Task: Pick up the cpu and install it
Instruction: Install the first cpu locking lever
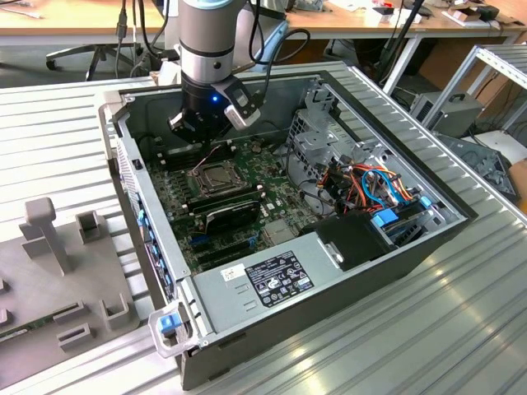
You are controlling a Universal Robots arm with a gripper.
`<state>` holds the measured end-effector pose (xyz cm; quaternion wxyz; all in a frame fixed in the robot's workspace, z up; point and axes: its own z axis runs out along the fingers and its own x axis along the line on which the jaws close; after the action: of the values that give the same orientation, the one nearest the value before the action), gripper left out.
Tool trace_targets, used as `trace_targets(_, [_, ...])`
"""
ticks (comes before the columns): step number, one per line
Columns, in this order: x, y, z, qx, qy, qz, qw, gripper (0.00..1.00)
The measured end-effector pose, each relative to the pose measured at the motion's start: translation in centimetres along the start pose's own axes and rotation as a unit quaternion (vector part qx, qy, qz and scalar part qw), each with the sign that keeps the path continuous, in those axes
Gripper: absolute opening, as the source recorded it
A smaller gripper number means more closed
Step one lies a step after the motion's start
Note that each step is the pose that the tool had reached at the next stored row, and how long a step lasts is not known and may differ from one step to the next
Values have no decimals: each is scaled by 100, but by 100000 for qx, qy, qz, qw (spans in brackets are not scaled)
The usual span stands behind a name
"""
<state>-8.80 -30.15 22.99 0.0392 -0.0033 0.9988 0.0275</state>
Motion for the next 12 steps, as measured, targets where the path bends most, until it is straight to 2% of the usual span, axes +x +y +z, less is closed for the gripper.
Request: trace_targets(12, [-19, 6, 17, 23, -1, -1, 100000, 11])
